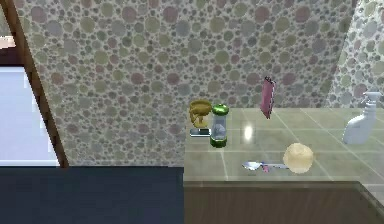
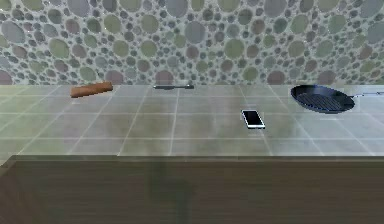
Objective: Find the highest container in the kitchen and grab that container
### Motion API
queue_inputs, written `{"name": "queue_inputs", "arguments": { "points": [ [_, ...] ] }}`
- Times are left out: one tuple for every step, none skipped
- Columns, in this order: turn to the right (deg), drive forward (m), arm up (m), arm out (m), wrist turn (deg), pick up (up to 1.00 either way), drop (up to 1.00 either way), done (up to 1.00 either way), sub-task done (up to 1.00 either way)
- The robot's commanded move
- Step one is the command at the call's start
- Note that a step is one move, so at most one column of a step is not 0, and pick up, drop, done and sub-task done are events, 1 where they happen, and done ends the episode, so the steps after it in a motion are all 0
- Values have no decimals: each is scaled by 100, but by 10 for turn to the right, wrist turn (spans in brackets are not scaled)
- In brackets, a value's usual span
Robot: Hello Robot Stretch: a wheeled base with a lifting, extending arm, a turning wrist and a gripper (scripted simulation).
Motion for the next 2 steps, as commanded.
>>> {"name": "queue_inputs", "arguments": {
  "points": [
    [210, 0, 0, 0, 0, 0, 0, 0, 0],
    [0, 35, 0, 0, 0, 0, 0, 0, 0]
  ]
}}
